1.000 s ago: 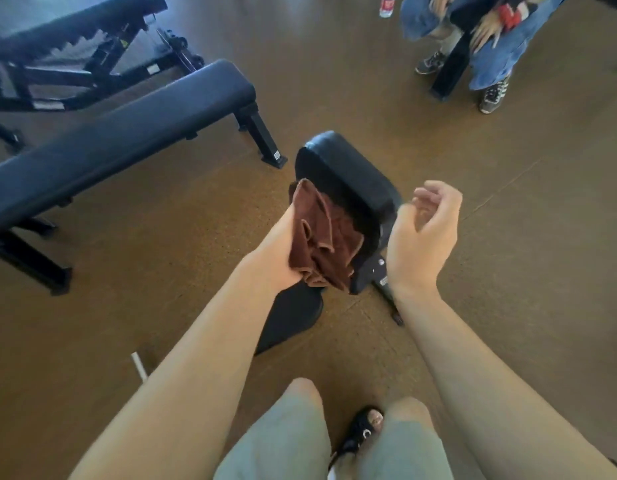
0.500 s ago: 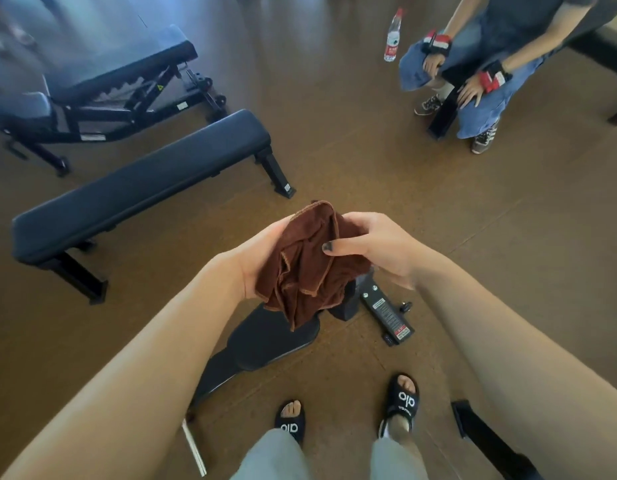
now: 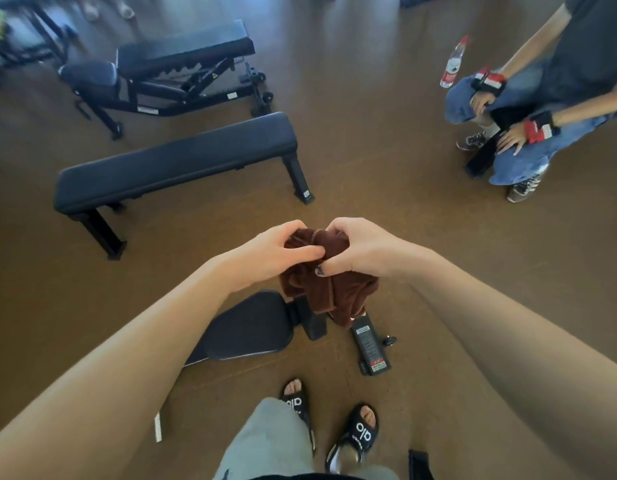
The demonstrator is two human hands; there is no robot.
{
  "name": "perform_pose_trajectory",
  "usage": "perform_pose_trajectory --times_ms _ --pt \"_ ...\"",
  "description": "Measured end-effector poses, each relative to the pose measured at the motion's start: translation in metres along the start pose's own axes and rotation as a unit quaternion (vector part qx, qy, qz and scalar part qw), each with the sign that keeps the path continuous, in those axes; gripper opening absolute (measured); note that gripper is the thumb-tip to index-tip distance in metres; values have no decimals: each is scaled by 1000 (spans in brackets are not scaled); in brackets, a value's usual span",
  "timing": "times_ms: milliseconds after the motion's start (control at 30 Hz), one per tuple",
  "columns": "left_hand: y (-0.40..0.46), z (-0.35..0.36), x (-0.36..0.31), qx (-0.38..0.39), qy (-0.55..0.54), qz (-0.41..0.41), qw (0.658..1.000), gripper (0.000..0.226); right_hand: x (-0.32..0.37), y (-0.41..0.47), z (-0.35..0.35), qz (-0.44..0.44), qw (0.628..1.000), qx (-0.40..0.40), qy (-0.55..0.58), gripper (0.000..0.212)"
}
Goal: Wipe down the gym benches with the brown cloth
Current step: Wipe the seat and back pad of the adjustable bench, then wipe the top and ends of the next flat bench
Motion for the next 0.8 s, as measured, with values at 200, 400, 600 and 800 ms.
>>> perform_pose_trajectory --times_ms 200,400,600,800 --pt "35 -30 2 -12 56 58 997 11 6 41 -26 31 992 86 -87 36" --pt "82 -74 -13 -67 168 99 979 20 25 95 -65 24 982 69 -171 16" --pt "134 -91 -36 -51 107 95 988 37 42 140 -117 -16 975 64 -213 9" --pt "216 -97 -86 -88 232 70 966 14 17 199 -188 -44 955 115 -271 23"
Point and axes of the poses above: each hand's wrist, its own y-axis towards the middle knuckle, its own z-axis out of the palm, x = y × z, the point moved 8 cm from there along y, towards the middle knuckle, and after that the axes turned 11 degrees about y, right-handed, at the moved point
